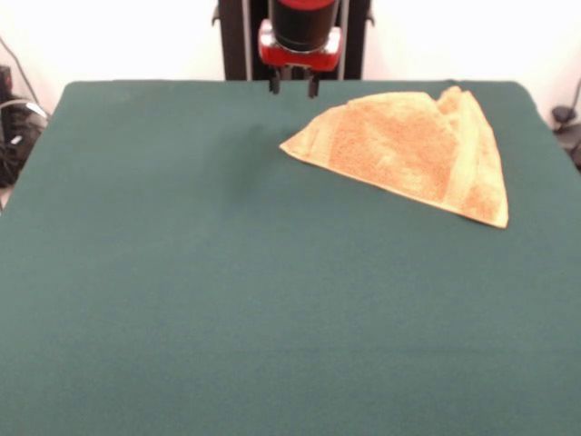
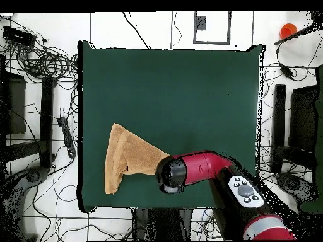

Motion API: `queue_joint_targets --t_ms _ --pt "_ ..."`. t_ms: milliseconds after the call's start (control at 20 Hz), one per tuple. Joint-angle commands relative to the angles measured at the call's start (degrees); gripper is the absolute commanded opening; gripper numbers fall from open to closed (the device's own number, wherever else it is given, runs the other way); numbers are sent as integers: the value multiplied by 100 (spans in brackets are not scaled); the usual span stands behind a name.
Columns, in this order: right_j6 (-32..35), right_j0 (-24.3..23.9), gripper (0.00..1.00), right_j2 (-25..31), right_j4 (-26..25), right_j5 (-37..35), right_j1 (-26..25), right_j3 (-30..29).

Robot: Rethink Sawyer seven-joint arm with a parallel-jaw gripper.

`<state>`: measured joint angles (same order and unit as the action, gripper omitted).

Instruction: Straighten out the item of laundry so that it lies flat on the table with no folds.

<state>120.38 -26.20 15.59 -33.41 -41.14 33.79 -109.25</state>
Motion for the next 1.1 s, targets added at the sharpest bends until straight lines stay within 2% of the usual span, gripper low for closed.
queue_joint_targets --t_ms 50,450,900,1100 --pt "-781 9 100 765 337 -509 88 536" --pt "-302 5 100 733 113 344 70 67" --pt "94 121 100 574 -139 1143 97 -124" --pt "64 144 100 475 -296 1464 195 -227"
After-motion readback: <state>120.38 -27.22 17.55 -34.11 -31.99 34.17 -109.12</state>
